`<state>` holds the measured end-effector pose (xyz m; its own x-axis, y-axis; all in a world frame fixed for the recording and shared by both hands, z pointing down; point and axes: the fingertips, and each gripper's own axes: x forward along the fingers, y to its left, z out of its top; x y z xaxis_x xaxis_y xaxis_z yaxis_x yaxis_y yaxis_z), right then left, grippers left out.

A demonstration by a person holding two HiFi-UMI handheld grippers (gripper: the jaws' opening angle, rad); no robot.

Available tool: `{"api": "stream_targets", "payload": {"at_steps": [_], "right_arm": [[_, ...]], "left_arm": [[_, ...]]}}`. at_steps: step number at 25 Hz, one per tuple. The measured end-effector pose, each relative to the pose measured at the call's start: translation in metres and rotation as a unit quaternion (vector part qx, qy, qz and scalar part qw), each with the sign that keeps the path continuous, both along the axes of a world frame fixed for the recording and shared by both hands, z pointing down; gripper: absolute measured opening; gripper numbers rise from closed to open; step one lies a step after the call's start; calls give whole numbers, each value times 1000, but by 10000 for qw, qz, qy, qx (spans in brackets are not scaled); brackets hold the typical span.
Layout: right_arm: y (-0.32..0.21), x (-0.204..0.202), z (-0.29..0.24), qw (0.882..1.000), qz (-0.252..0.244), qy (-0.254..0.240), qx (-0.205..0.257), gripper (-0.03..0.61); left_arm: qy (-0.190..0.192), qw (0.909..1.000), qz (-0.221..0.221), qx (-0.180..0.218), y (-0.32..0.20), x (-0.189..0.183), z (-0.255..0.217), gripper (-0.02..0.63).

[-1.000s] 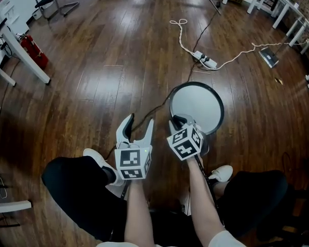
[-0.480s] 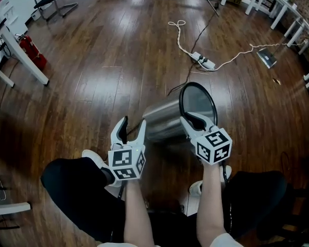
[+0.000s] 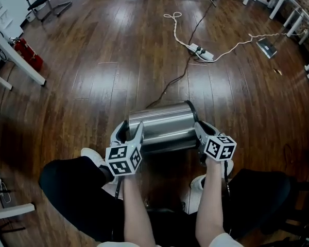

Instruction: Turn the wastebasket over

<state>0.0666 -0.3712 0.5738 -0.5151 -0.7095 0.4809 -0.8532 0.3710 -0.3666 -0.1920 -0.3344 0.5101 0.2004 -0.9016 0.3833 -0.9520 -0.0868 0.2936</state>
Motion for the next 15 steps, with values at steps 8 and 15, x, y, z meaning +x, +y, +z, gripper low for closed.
{"api": "stream_targets", "payload": {"at_steps": [8, 15], "right_arm": [[2, 9, -11, 9975, -262, 663, -16, 131], [13, 14, 2, 9952, -337, 707, -588, -8]], "left_arm": [[1672, 9804, -394, -962, 28, -24, 74, 288], [1705, 9759, 12, -1362, 31, -4, 78, 149]]}}
